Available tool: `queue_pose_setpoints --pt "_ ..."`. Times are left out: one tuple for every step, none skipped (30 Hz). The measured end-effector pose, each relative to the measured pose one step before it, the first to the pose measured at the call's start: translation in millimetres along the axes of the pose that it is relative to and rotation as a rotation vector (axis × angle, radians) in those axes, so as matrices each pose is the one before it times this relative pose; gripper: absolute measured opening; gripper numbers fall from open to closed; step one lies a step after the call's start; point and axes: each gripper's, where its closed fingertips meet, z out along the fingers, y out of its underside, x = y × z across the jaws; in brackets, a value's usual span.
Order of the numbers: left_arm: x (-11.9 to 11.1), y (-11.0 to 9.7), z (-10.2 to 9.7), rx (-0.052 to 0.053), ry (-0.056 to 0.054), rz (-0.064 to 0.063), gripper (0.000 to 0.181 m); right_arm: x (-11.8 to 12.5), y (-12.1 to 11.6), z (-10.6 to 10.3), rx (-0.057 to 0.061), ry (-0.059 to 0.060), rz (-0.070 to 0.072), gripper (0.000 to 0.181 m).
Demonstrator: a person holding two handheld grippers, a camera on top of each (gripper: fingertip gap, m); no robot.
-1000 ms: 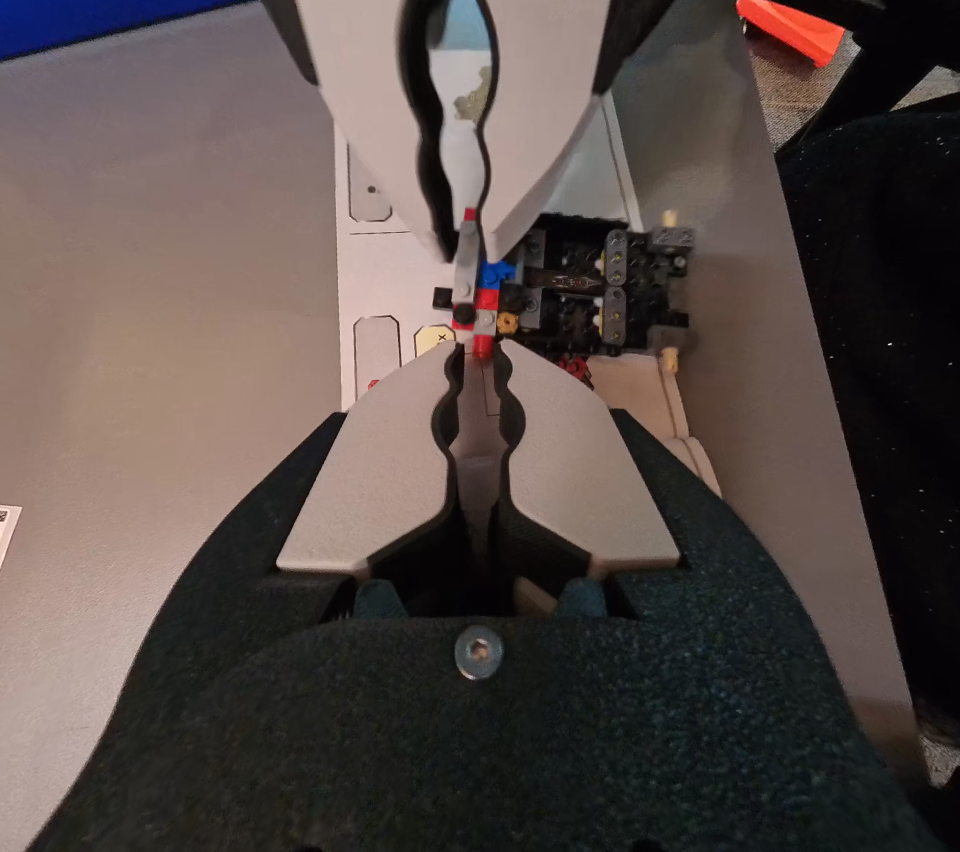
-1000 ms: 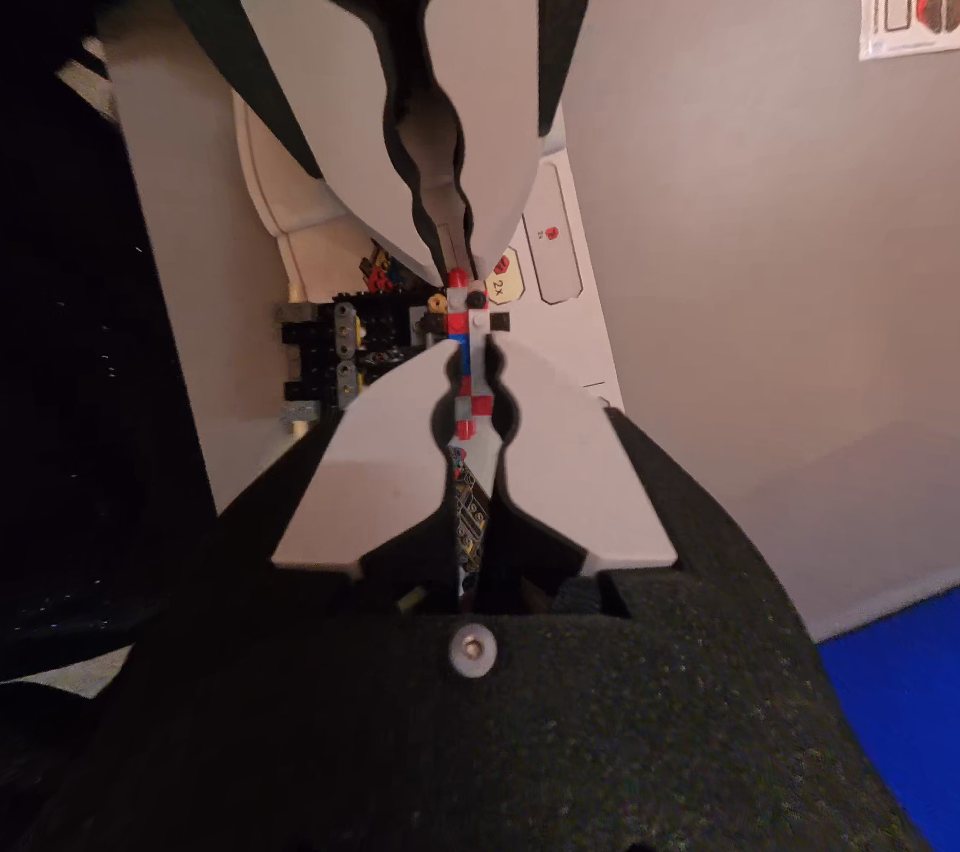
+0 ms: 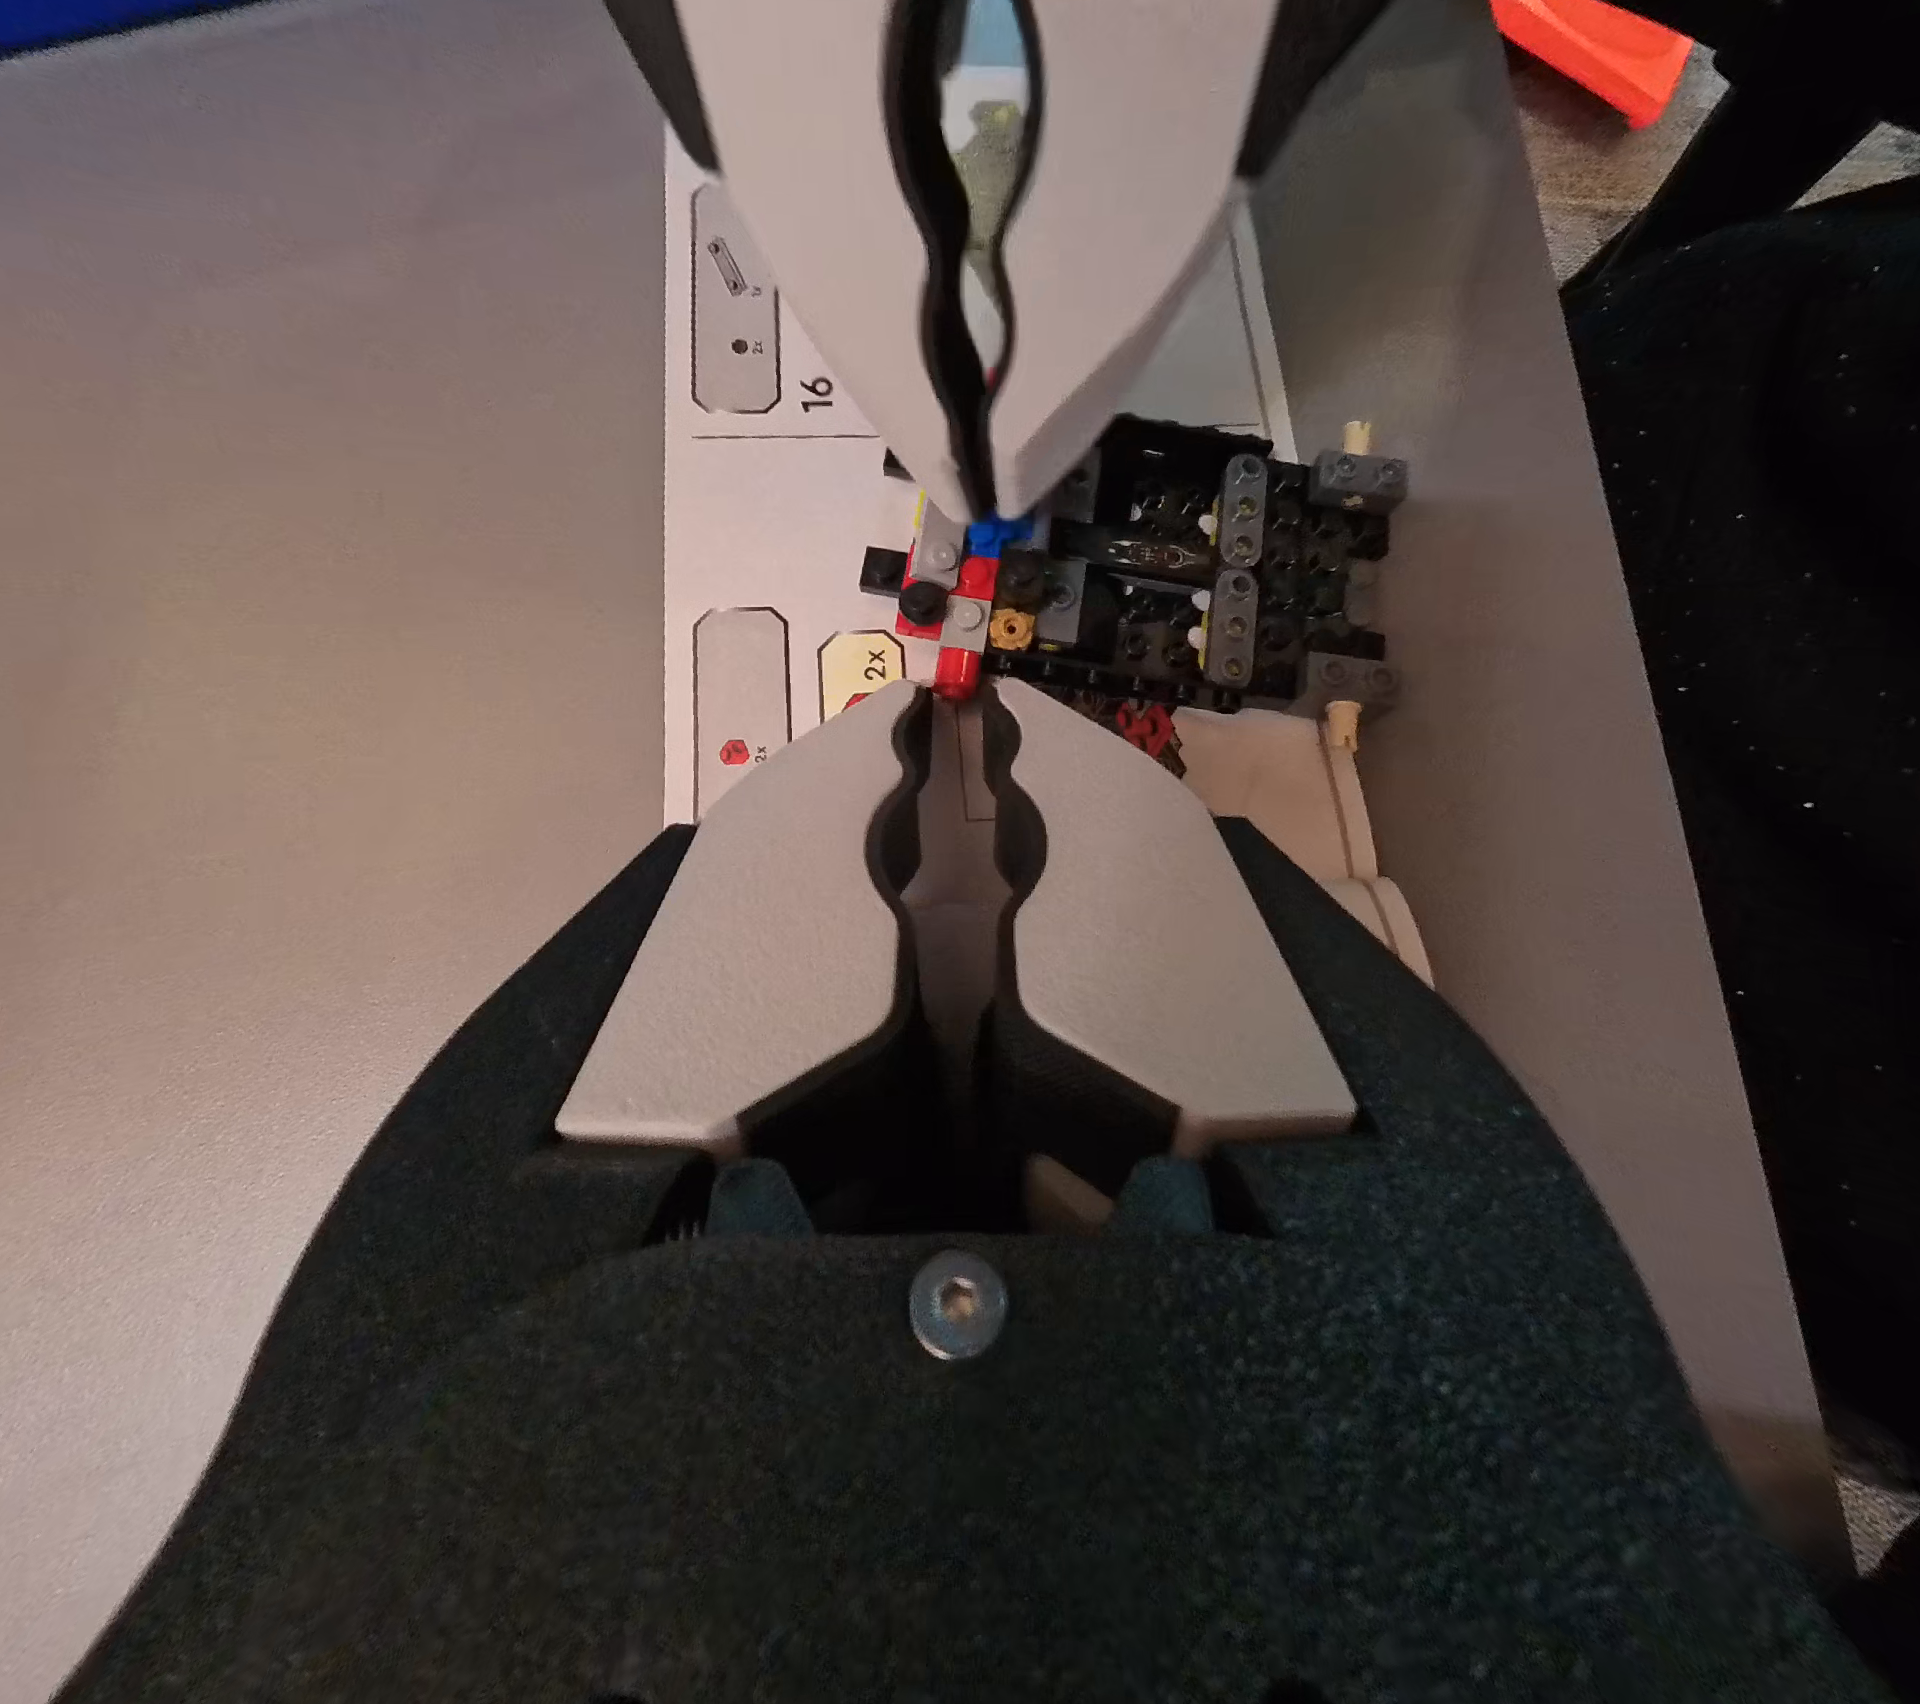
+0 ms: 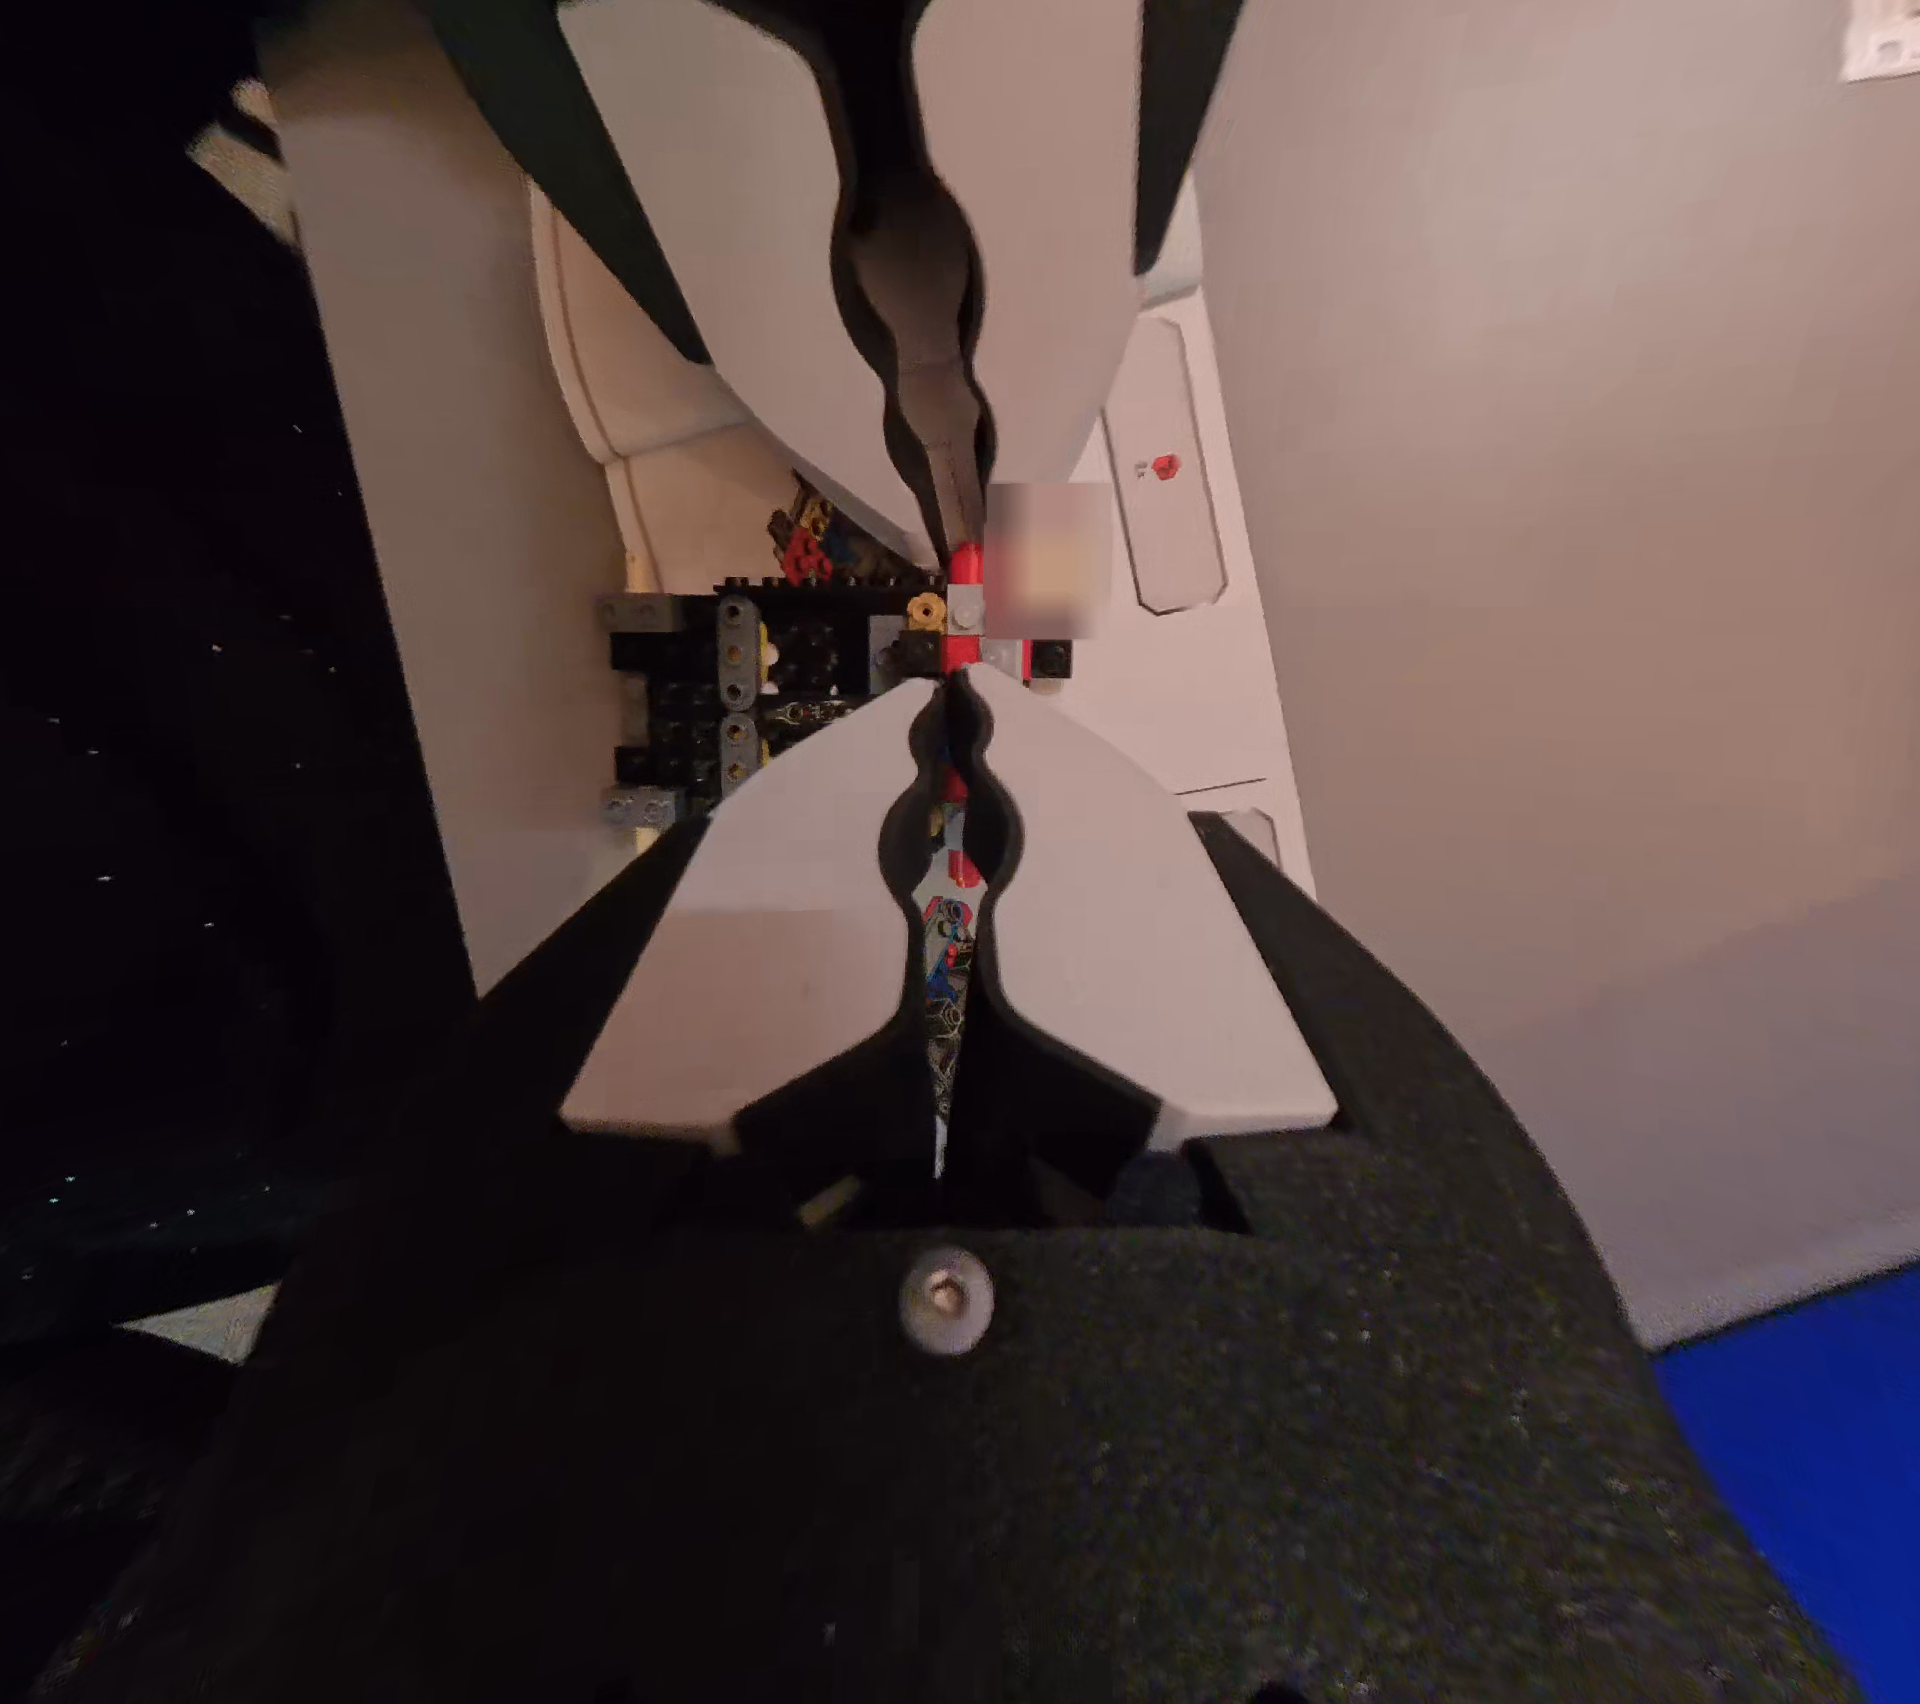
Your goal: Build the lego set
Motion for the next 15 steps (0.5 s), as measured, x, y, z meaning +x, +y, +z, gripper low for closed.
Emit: queue_pose_setpoints --pt "0.17 -0.07 0.11 -0.0017 -0.0015 0.0051 0.009 3.51 -1.15 -3.81 0.0143 0.0126 0.0034 0.0" --pt "-0.03 -0.06 0.26 -0.0004 -0.0011 0.0026 0.009 3.86 0.63 -1.6 0.0006 0.0197 -0.0046 0.0" --pt "0.1 -0.2 0.21 0.0 0.0007 -0.0001 0.009 2.15 1.73 1.14 -0.0089 0.0101 -0.0054 0.0" --pt "0.12 -0.16 0.11 0.0006 0.0008 -0.0015 0.01 0.19 2.4 2.7 -0.0149 0.0005 -0.0053 0.0" --pt "0.08 -0.04 0.03 0.0004 -0.0009 0.0001 0.01 0.19 2.34 3.1 -0.0141 0.0025 -0.0053 0.0" --pt "0.09 0.01 -0.12 0.0002 -0.001 0.0025 0.01 0.48 0.64 1.96 -0.0024 0.0052 -0.0015 0.0" --pt "0.45 -0.17 -0.03 0.0015 0.0018 0.0025 0.01 -0.37 -1.1 0.19 0.01 -0.0014 -0.0003 0.0" --pt "0.26 -0.01 0.02 0.0003 0.0008 0.002 0.01 -0.12 -0.23 0.05 0.0043 -0.0002 -0.0011 0.0" --pt "-0.26 0.02 0.17 -0.0006 -0.002 0.0014 0.011 0.53 0.18 0.44 0.0015 0.002 0.0003 0.0" --pt "0.15 0.12 0.23 -0.0008 0.0008 0.0007 0.011 -0.07 -0.06 0.09 0.0024 -0.0031 0.0016 0.0" --pt "-0.03 -0.02 0.02 0.0002 -0.0005 0.001 0.011 0.08 0.0 -0.02 -0.0001 -0.0011 -0.0017 0.0" --pt "0.02 0.07 0.08 0.0001 -0.0003 0.0005 0.011 0.01 0.04 0.04 -0.0025 0.0018 -0.0043 0.0" --pt "-0.05 0.08 0.0 0.001 -0.0002 0.0001 0.011 0.05 0.01 -0.07 -0.0047 0.0026 -0.0039 0.0" --pt "0.0 -0.08 0.01 0.0012 0.0002 0.0003 0.011 0.0 -0.01 0.06 -0.0041 0.0024 -0.0035 0.0" --pt "-0.06 0.06 0.0 0.0011 0.0003 -0.0002 0.011 -0.02 -0.02 0.13 -0.0021 0.0006 -0.0003 0.0"
